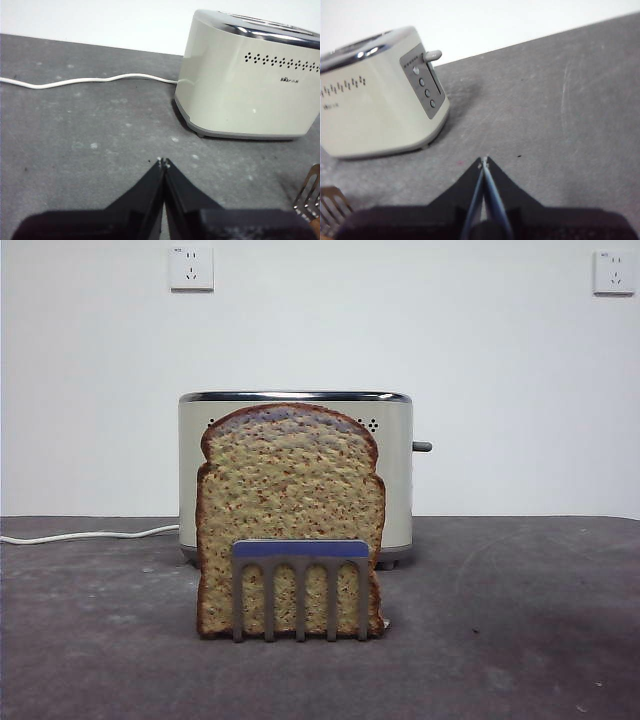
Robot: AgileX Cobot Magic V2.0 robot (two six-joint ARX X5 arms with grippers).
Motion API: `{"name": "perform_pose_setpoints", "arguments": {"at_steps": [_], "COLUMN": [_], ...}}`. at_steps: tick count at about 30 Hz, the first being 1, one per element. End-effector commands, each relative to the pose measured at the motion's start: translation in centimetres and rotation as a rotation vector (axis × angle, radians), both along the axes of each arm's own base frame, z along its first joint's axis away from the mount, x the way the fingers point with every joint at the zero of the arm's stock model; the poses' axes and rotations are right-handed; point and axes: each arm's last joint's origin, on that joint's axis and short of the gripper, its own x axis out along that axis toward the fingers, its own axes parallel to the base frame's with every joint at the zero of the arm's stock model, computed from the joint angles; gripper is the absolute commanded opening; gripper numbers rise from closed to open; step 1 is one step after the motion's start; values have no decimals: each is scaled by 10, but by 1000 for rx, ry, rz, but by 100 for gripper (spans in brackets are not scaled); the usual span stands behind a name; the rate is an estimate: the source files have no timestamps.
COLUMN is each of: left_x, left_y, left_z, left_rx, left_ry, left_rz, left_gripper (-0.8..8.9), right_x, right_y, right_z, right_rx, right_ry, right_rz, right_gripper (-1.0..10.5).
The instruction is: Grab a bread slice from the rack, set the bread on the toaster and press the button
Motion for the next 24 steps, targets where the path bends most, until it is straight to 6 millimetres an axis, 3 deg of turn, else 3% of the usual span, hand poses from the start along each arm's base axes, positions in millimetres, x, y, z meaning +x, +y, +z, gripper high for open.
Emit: {"name": "perform_pose_setpoints", "arguments": {"at_steps": [1,5,11,19,24], "left_x": [0,0,-3,-10,-10], "left_y": [0,-2,-4,-5,-8], "left_z": [-4,-1,15,60,95], "left_rx": [-78,-128,-161,-156,-156], "left_ry": [26,29,-2,-44,-49], "left_rz": [8,-45,-110,-169,-266], "left_gripper": [-6,-8,-8,-8,-8], "right_x": [0,-1,-3,3,12], "right_y": [0,0,0,3,5], "right_z": [-4,4,27,69,107], "right_rx": [109,218,226,218,184], "right_ry": [37,38,3,22,45], "right_rz": [-12,-26,-23,61,168], "right_gripper": [-4,-12,-12,-12,-12]}}
